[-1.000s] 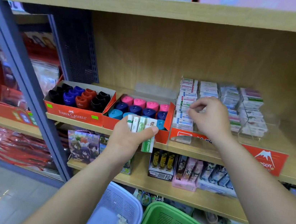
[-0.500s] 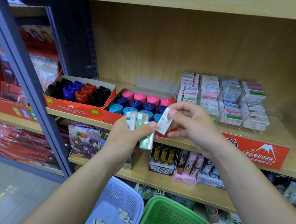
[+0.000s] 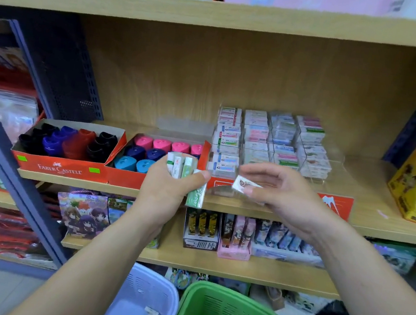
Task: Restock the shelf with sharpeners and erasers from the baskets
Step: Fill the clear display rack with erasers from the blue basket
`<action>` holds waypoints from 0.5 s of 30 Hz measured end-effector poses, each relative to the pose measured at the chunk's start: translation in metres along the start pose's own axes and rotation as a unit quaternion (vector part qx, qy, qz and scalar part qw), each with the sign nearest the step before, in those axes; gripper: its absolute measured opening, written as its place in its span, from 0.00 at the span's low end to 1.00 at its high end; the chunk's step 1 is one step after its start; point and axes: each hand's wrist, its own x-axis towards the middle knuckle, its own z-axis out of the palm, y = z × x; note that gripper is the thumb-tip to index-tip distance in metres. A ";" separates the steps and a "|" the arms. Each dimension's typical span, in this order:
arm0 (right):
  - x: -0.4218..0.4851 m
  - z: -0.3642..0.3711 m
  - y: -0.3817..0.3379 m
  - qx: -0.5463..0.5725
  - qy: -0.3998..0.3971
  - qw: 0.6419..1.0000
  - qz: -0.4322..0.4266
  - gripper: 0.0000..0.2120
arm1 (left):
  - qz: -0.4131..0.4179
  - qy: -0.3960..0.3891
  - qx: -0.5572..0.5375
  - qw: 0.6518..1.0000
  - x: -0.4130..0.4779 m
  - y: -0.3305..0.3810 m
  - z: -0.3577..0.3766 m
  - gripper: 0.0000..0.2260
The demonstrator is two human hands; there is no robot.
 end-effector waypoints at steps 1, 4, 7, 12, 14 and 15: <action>-0.002 -0.009 0.000 -0.001 0.023 1.000 -0.008 0.17 | 0.002 -0.008 0.006 1.000 0.002 0.003 0.005 0.10; -0.001 -0.043 -0.002 0.019 0.133 0.991 -0.030 0.14 | 0.014 -0.020 0.024 0.999 0.010 0.012 0.023 0.10; 0.011 -0.087 -0.004 -0.025 0.217 0.974 -0.053 0.09 | 0.038 -0.027 0.031 0.998 0.019 0.020 0.045 0.10; 0.051 -0.151 0.000 -0.205 0.263 0.940 -0.075 0.07 | 0.033 -0.044 0.037 0.998 0.032 0.023 0.073 0.11; 0.066 -0.163 0.003 -0.260 0.244 0.932 -0.068 0.07 | 0.035 -0.047 0.039 0.998 0.036 0.022 0.080 0.11; 0.072 -0.167 0.005 -0.279 0.228 0.931 -0.064 0.06 | 0.034 -0.048 0.041 0.997 0.038 0.021 0.082 0.12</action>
